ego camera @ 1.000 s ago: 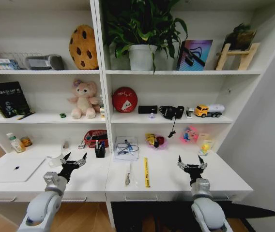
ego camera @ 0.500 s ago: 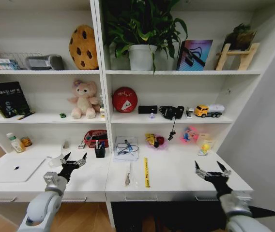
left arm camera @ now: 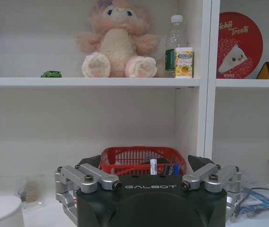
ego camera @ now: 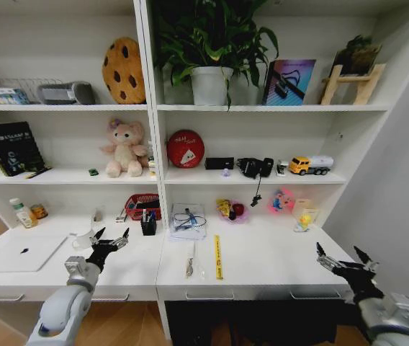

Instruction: Organize the objects on the table.

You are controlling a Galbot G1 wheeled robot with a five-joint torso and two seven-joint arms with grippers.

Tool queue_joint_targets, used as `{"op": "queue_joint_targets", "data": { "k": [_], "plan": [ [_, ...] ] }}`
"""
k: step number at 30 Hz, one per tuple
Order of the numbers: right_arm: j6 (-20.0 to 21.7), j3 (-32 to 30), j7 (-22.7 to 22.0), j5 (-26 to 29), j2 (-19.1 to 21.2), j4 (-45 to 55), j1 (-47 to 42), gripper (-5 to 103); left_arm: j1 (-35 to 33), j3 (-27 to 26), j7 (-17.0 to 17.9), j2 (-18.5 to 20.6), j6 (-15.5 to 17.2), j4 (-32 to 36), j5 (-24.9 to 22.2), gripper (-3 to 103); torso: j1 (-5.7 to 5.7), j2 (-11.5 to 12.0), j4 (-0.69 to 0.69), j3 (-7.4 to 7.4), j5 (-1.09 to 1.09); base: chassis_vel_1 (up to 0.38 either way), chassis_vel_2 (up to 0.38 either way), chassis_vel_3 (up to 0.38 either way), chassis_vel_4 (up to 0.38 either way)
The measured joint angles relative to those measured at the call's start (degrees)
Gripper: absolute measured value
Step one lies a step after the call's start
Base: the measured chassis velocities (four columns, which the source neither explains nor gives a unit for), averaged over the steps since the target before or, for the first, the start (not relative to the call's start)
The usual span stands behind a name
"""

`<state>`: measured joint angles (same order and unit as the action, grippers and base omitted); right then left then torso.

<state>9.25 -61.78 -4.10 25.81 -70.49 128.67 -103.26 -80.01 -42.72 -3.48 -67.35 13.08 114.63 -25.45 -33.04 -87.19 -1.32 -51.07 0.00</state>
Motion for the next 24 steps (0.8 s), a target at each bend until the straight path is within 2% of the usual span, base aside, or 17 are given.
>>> {"op": "queue_joint_targets", "data": {
  "k": [14,24],
  "plan": [
    [0.10,0.29,-0.08,-0.26,0.02,-0.10,0.17,100,0.00,0.00,0.00,0.00,0.00,0.00,0.00,100,-0.01,0.00,0.00,0.00,0.00,0.014,0.010,-0.009,-0.011],
    [0.13,0.35,-0.12,-0.29,0.02,-0.11,0.20,100,0.00,0.00,0.00,0.00,0.00,0.00,0.00,100,0.00,0.00,-0.01,0.00,-0.01,0.154,0.153,-0.161,-0.160]
  ]
}}
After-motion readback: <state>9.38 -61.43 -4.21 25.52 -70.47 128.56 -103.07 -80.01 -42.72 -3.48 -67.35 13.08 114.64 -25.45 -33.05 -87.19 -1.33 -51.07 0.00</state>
